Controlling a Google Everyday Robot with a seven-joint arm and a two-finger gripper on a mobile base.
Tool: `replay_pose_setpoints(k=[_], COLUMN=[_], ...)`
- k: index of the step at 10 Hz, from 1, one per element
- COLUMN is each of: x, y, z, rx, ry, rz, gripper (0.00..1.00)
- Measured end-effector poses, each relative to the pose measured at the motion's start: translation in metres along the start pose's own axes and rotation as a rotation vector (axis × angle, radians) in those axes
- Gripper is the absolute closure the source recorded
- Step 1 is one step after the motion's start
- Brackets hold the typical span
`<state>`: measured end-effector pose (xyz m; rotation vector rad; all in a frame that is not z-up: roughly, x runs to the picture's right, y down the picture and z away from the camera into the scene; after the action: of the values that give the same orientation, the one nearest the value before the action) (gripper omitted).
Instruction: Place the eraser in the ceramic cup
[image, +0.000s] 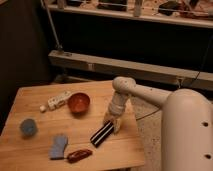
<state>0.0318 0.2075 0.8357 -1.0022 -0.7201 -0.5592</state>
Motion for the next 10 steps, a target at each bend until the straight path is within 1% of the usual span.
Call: replay_pose_setpoints(k=[5,8,10], x=[0.001,0.000,-0.006], y=[-0.002,-0.005,-0.011], z=[-0.004,-0.012,-0.020], rx=[-0.010,-0.007,0.000], ry=[0.003,0.022,0.049], rz=[-0.009,-0.021,-0.047], gripper=[0.53,0.53,0.53])
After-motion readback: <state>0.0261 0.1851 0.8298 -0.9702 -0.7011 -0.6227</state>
